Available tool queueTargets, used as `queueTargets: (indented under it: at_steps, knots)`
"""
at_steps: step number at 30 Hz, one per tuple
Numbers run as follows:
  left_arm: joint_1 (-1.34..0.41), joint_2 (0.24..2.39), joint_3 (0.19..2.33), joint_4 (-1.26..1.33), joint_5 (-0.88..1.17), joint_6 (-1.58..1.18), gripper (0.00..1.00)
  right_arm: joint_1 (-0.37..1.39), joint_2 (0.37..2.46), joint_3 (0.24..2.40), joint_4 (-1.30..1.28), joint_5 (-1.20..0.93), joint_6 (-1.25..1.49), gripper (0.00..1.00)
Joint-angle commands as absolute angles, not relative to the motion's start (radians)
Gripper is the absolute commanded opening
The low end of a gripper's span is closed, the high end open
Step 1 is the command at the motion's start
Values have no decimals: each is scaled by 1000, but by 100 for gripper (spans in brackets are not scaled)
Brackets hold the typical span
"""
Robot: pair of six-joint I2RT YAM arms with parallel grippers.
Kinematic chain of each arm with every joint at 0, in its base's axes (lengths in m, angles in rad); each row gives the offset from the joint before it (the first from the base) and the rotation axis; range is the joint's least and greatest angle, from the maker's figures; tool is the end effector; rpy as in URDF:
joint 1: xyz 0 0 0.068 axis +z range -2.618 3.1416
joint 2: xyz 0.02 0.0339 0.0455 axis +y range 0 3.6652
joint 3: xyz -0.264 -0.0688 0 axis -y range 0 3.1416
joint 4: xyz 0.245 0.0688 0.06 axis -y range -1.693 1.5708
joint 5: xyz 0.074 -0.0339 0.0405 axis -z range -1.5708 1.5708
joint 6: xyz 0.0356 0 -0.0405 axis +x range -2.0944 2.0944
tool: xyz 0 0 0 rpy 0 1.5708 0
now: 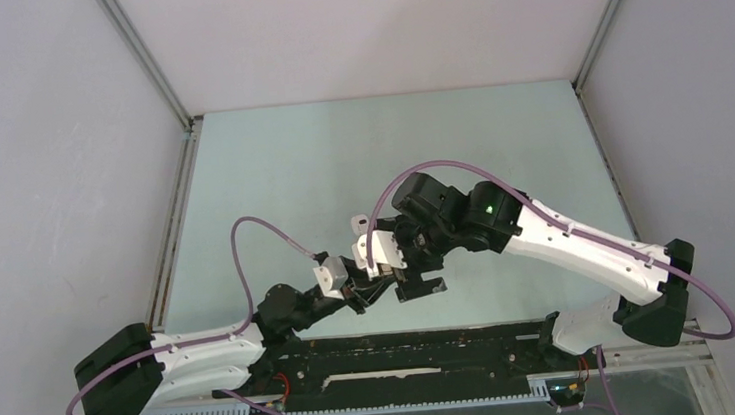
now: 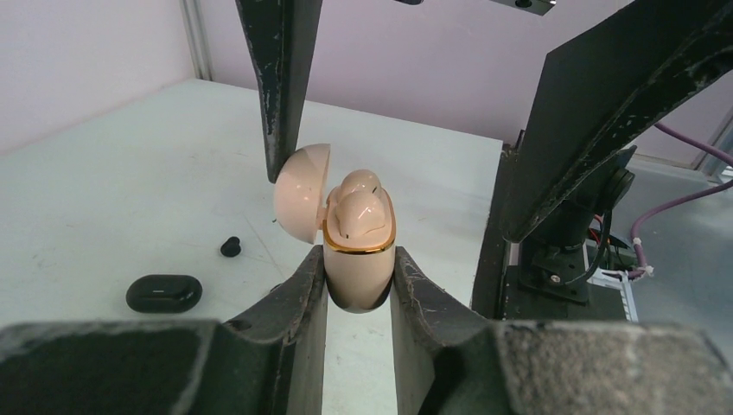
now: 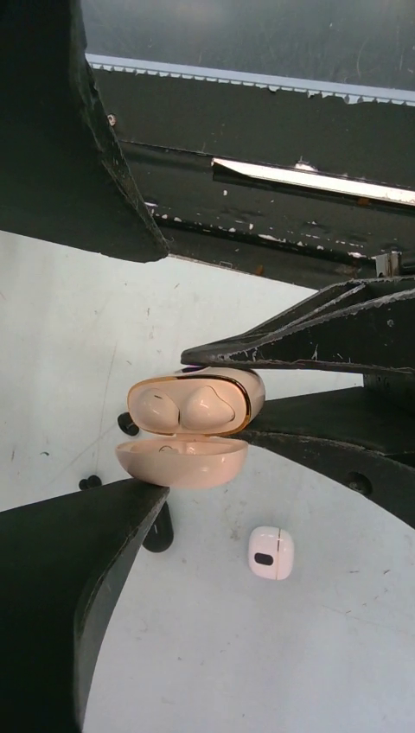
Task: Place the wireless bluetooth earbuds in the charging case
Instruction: Close the charging case with the earbuds inside, then place the charging case at the center of the board.
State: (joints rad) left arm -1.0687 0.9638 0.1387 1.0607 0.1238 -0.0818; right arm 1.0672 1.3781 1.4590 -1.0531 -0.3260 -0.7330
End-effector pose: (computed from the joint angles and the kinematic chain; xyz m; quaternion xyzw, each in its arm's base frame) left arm 0.0857 -0.1652 0.2166 0.3355 0.5212 -0.4586 0.6368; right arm 0.1201 0.2415 0.3632 -0.7684 0.5485 0.2013 0.2611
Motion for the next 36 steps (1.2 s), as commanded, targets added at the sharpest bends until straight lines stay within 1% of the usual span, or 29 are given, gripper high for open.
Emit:
queueTargets:
  at_steps: [1, 7, 10, 11, 13, 15, 17, 19, 21, 24, 27, 28, 31, 33, 36]
  knots:
    - [-1069, 956, 186, 1105, 80, -110, 0, 1089, 1339, 1450, -1037, -325, -715, 95]
    - [-1069, 961, 174, 1099, -33, -144, 0, 1096, 1252, 1452, -1109, -343, -721, 92]
    - [-1069, 966, 174, 1082, -58, -149, 0, 1048, 1185, 1464, -1146, -373, -711, 91]
    - [-1070, 967, 178, 1062, -64, -153, 0, 990, 1162, 1465, -1125, -370, -690, 93]
    - [-1069, 968, 189, 1015, -78, -185, 0, 775, 1137, 1473, -1086, -416, -663, 95]
    - [-1069, 969, 196, 968, -108, -254, 0, 502, 1152, 1505, -1083, -579, -621, 94]
    - [-1069, 973, 197, 915, -145, -349, 0, 288, 1176, 1507, -1108, -782, -600, 90]
    - [-1069, 991, 199, 834, -178, -444, 0, 192, 1165, 1432, -1087, -864, -583, 85]
    - [-1069, 1017, 215, 732, -209, -532, 0, 178, 1106, 1274, -985, -851, -561, 84]
    - [-1068, 1068, 258, 579, -244, -607, 0, 180, 966, 947, -649, -803, -436, 84]
    - [-1067, 1111, 270, 533, -265, -664, 0, 184, 880, 729, -398, -772, -305, 82]
    - [-1065, 1131, 274, 531, -265, -680, 0, 190, 870, 708, -374, -784, -298, 80]
    - [-1052, 1205, 292, 525, -269, -746, 0, 236, 854, 783, -429, -696, -334, 79]
    - [-1034, 1265, 294, 577, -234, -793, 0, 252, 840, 772, -401, -653, -323, 77]
    - [-1003, 1362, 307, 678, -161, -852, 0, 275, 867, 752, -397, -649, -322, 73]
